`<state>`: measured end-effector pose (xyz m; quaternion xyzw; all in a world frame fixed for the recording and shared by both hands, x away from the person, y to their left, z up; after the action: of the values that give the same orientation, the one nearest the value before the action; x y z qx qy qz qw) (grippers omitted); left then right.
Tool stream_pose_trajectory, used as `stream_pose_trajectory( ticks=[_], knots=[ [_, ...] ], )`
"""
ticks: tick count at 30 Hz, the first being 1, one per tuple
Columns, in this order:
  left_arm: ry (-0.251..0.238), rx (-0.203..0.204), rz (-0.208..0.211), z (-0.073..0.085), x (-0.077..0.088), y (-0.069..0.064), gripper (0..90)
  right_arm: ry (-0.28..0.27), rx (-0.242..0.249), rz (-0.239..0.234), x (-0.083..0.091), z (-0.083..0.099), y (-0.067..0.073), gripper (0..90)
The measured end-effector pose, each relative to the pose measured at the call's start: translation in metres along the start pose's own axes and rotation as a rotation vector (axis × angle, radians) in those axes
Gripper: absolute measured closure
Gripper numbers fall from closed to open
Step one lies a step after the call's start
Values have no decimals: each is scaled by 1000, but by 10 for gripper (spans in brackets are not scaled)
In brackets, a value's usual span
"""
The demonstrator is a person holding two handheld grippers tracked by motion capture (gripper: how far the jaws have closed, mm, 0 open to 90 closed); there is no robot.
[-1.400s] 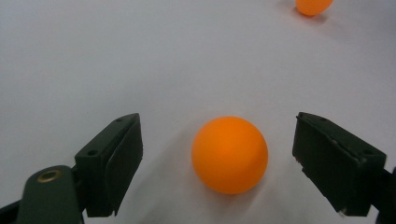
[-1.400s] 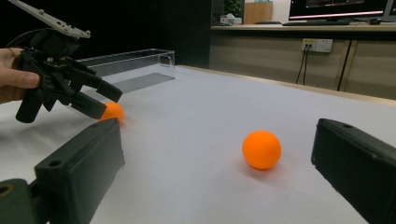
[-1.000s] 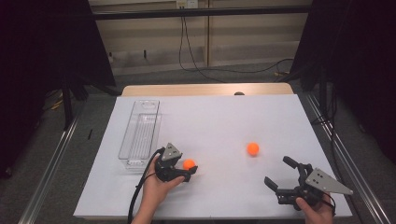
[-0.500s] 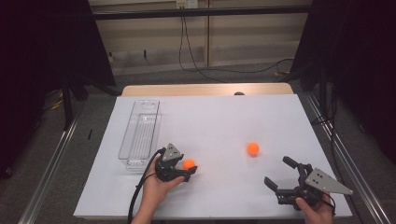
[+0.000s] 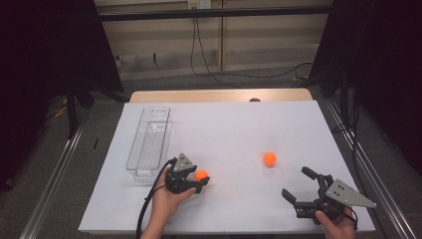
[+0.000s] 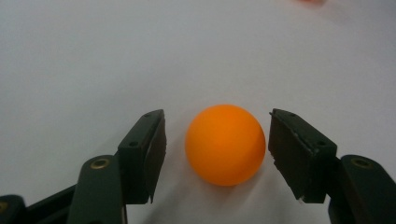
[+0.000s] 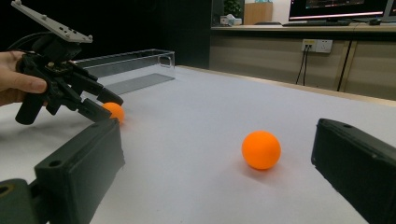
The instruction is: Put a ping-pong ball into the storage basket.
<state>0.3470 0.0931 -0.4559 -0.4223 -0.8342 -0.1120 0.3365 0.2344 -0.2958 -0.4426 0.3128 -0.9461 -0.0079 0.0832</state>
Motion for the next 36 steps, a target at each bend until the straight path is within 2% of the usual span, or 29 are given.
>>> stream_pose_trajectory(
  ticks=[21, 22, 36],
  knots=[
    [22, 21, 9, 1, -4, 0, 418, -1, 2, 0, 0, 0, 0, 16],
    [28, 13, 4, 1, -4, 0, 418, 1, 2, -1, 0, 0, 0, 16],
    [34, 20, 10, 2, -6, -1, 440, 1, 2, -1, 0, 0, 1, 16]
  ],
)
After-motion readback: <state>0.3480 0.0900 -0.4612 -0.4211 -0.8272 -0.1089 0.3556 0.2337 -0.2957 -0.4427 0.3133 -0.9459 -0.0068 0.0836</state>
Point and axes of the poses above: each handheld gripper's, and its own axes: x roughly backward along the jaws, z roughly out of its underside, y roughly to its left, the point moved 1 cm from there along -x, roughly forward along the jaws, and after that the axes turned 1 degree about y, right-handed, at the moved point
